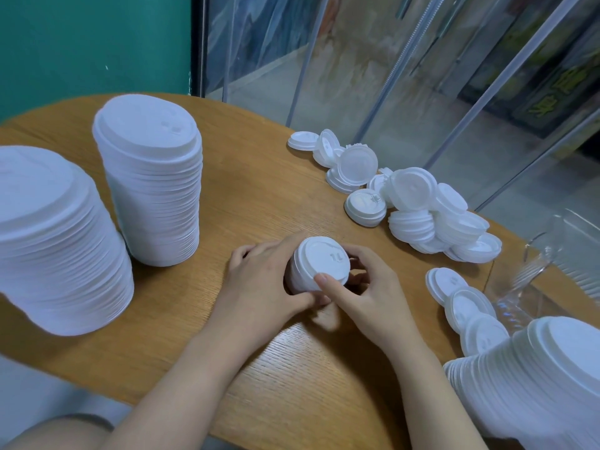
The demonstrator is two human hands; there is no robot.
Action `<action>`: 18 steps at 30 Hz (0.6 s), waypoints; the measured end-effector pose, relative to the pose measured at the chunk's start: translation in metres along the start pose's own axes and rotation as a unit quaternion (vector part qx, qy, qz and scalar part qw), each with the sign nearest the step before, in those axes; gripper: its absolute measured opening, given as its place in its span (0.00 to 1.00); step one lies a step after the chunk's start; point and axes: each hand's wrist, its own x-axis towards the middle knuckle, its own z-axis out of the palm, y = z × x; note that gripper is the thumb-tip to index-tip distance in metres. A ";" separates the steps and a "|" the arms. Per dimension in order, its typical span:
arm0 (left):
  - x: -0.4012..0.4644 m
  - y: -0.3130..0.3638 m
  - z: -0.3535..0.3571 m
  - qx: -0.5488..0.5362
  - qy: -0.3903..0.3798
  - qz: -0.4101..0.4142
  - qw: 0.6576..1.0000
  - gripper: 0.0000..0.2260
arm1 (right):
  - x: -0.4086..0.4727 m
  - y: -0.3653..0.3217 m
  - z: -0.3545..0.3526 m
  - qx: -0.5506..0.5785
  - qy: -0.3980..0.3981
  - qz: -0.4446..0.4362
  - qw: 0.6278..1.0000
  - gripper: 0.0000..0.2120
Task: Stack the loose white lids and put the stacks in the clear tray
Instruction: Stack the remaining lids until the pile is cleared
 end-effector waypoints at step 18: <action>-0.001 0.003 -0.005 -0.025 -0.007 -0.002 1.000 0.39 | 0.125 0.032 -0.026 -0.220 0.119 0.041 0.967 0.28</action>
